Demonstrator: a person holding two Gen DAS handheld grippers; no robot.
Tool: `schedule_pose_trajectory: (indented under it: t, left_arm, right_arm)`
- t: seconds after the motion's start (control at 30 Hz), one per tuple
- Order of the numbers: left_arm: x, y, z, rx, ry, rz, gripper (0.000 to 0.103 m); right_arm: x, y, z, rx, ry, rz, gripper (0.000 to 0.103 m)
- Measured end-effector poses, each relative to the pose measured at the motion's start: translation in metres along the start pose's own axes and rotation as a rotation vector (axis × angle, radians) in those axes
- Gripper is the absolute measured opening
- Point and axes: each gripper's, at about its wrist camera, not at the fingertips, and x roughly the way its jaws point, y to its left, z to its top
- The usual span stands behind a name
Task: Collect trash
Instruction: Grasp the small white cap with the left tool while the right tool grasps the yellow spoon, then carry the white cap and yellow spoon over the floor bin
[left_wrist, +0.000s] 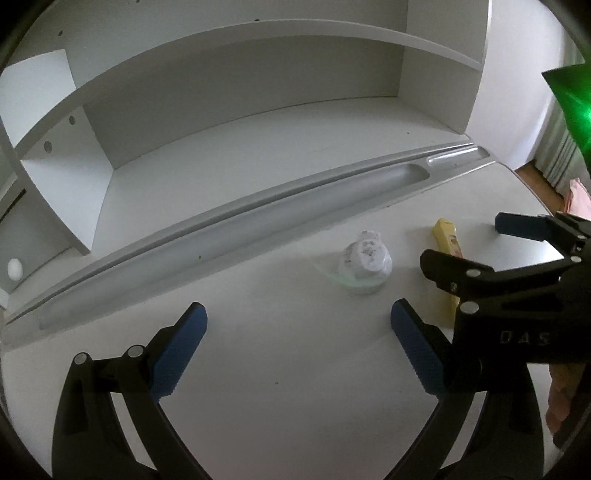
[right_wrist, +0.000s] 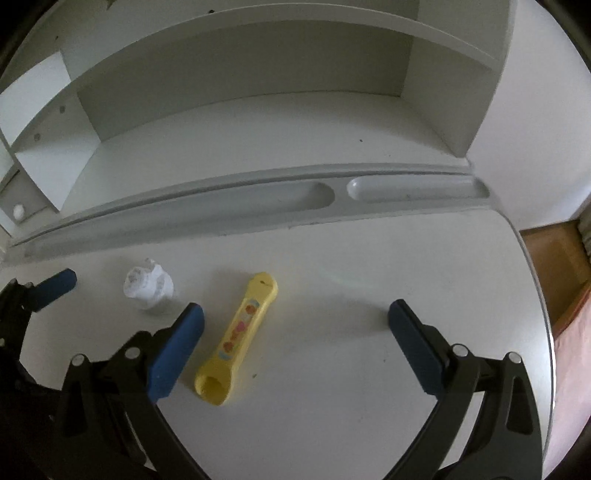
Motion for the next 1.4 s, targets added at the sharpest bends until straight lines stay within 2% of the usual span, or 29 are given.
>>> schedule_pose_trajectory:
  t: [0.2,0.37,0.5,0.77,0.83,0.87,0.93,0.97,1.0,1.23,1.4]
  left_arm:
    - [0.004,-0.001,0.006,-0.012,0.003,-0.004,0.097]
    - [0.011,-0.008,0.015,0.008,0.003,-0.024,0.097]
    - [0.011,-0.012,0.016,0.037,-0.004,-0.045,0.092]
    - [0.014,-0.011,0.022,0.055,-0.01,-0.061,0.09]
    - [0.014,-0.012,0.023,0.065,-0.016,-0.068,0.083]
    - [0.013,-0.013,0.023,0.074,-0.027,-0.071,0.07]
    - [0.007,-0.018,0.02,0.096,-0.051,-0.08,0.029]
    - [0.006,-0.02,0.019,0.106,-0.055,-0.081,0.029]
    - [0.005,-0.021,0.018,0.109,-0.056,-0.086,0.029]
    - [0.0,-0.013,0.017,0.057,-0.075,-0.106,0.029]
    - [-0.002,-0.013,0.016,0.06,-0.081,-0.102,0.029]
  right_arm:
    - [-0.002,-0.032,-0.004,-0.019,0.0,-0.006,0.097]
    - [-0.003,-0.039,-0.005,-0.053,-0.023,0.012,0.097]
    - [-0.007,-0.037,-0.006,-0.095,-0.035,0.037,0.086]
    - [-0.014,-0.036,-0.012,-0.123,-0.039,0.053,0.078]
    - [-0.015,-0.034,-0.013,-0.131,-0.045,0.059,0.073]
    - [-0.017,-0.032,-0.014,-0.14,-0.052,0.064,0.067]
    - [-0.019,-0.026,-0.016,-0.158,-0.065,0.081,0.05]
    - [-0.02,-0.023,-0.017,-0.17,-0.07,0.099,0.027]
    - [-0.022,-0.019,-0.018,-0.177,-0.079,0.111,0.014]
    - [-0.023,-0.012,-0.022,-0.156,-0.102,0.134,0.014]
    - [-0.024,-0.016,-0.019,-0.141,-0.107,0.129,0.014]
